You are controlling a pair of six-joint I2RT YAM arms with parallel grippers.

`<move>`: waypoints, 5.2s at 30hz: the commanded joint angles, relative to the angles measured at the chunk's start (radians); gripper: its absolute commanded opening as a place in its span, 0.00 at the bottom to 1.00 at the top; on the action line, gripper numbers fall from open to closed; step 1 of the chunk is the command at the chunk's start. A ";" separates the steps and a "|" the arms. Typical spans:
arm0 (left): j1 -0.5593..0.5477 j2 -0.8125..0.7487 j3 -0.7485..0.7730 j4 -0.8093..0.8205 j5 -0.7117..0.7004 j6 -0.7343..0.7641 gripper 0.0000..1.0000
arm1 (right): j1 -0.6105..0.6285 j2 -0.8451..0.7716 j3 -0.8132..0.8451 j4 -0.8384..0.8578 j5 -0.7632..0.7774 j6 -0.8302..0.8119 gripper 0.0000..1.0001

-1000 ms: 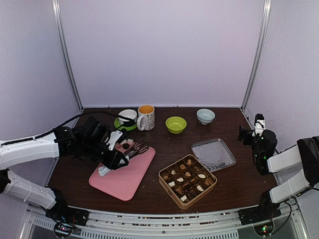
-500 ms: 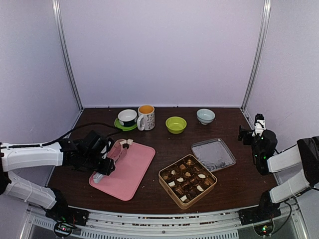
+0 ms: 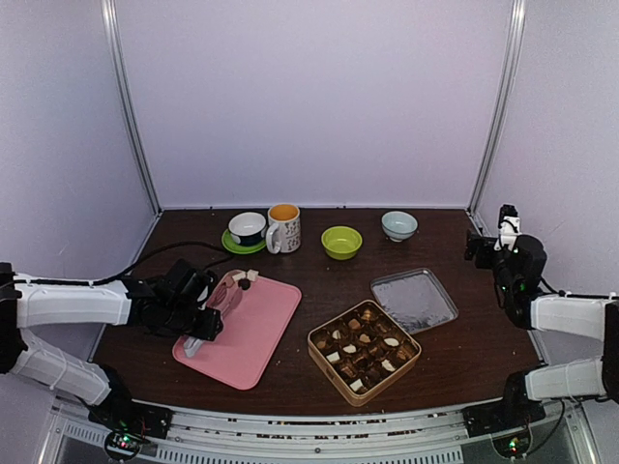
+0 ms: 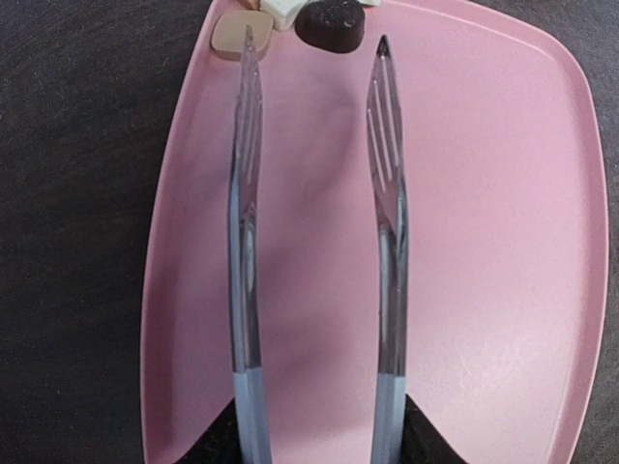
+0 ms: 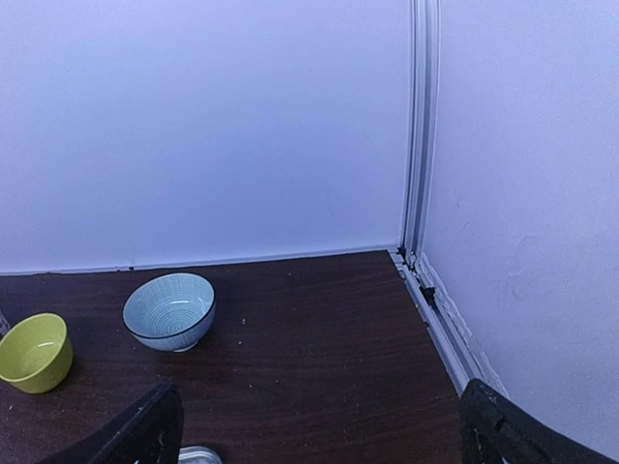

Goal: Pack the chocolate
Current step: Put down the clamp on the plate, then move the packing box to the center of the board, then pick up the box lid from the center of the board.

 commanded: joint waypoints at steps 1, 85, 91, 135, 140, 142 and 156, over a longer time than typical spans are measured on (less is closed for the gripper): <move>0.007 0.012 -0.004 0.076 -0.012 -0.009 0.47 | 0.024 -0.032 0.031 -0.231 -0.007 0.025 1.00; -0.227 0.318 0.105 0.689 0.529 0.003 0.53 | 1.003 -0.016 0.343 -1.610 -0.145 0.742 0.56; -0.227 0.307 0.086 0.705 0.524 -0.021 0.49 | 1.135 0.047 0.362 -1.385 -0.197 0.739 0.43; -0.177 -0.090 -0.073 0.521 0.236 -0.027 0.49 | 0.825 0.272 0.665 -1.419 -0.009 0.364 0.40; -0.177 -0.096 -0.080 0.557 0.266 -0.027 0.49 | 0.743 0.336 0.674 -1.407 0.013 0.334 0.35; -0.177 -0.096 -0.082 0.562 0.263 -0.036 0.49 | 0.720 0.378 0.684 -1.402 0.017 0.325 0.33; -0.177 -0.199 -0.115 0.548 0.207 -0.041 0.68 | 0.667 0.552 0.665 -1.306 -0.067 0.283 0.32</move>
